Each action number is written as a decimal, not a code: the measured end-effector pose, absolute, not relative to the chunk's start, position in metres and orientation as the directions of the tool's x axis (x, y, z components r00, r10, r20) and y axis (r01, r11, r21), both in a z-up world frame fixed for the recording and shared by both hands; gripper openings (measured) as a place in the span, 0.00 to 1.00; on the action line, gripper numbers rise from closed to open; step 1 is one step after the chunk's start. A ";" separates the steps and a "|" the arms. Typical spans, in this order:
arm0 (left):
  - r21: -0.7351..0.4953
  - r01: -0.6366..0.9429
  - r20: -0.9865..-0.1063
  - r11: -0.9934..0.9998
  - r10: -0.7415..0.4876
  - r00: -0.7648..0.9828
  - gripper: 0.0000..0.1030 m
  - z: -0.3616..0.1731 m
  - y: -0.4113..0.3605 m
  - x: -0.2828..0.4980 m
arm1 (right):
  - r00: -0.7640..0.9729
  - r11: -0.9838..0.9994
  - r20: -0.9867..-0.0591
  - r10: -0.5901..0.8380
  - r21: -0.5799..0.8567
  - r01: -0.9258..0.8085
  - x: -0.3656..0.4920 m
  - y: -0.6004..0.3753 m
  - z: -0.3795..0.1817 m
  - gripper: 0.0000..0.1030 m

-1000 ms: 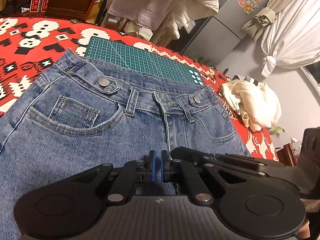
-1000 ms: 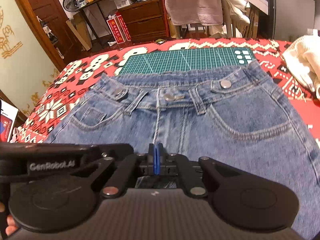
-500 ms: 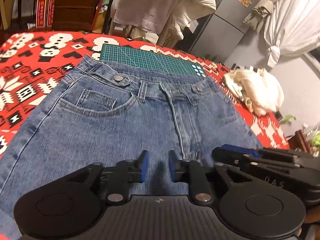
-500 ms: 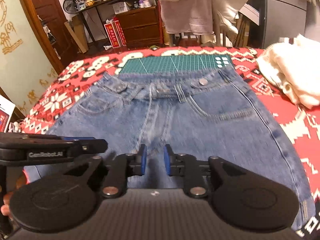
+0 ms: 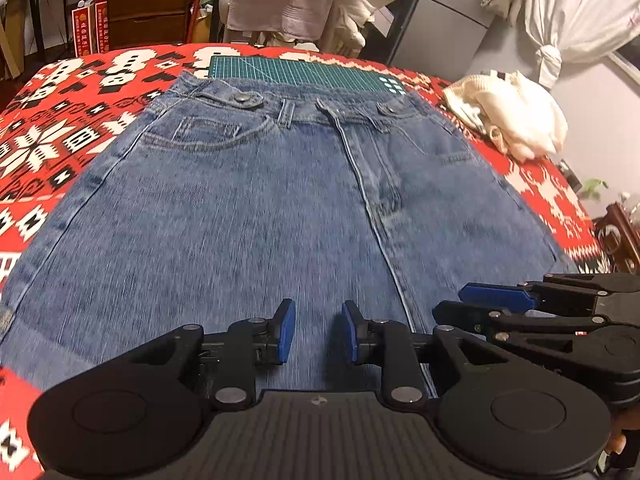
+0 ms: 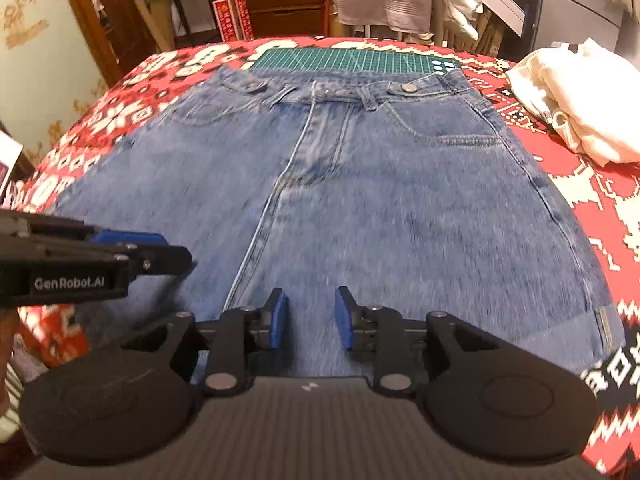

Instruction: Fold clothes

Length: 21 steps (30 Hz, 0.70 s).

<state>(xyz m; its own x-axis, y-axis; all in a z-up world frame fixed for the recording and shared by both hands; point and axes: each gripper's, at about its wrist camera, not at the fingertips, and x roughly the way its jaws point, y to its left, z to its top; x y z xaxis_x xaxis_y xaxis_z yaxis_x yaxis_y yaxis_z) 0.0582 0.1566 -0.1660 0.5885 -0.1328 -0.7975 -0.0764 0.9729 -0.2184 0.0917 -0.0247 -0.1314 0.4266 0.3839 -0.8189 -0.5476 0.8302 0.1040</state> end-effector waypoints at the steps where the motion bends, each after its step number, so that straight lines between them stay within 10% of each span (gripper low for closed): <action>1: -0.215 -0.075 -0.799 0.974 -0.131 0.587 0.24 -0.166 0.155 0.054 | 0.426 0.828 -0.821 0.380 0.096 -0.553 0.086 -0.025 -0.131 0.32; 15: -0.160 -0.045 -0.815 0.986 -0.106 0.570 0.28 -0.164 0.126 0.007 | 0.454 0.843 -0.811 0.369 0.087 -0.530 0.030 -0.049 -0.121 0.32; 21: -0.134 -0.067 -0.777 0.989 -0.063 0.626 0.49 -0.148 0.130 0.001 | 0.540 0.862 -0.762 0.357 0.047 -0.504 0.025 -0.061 -0.103 0.62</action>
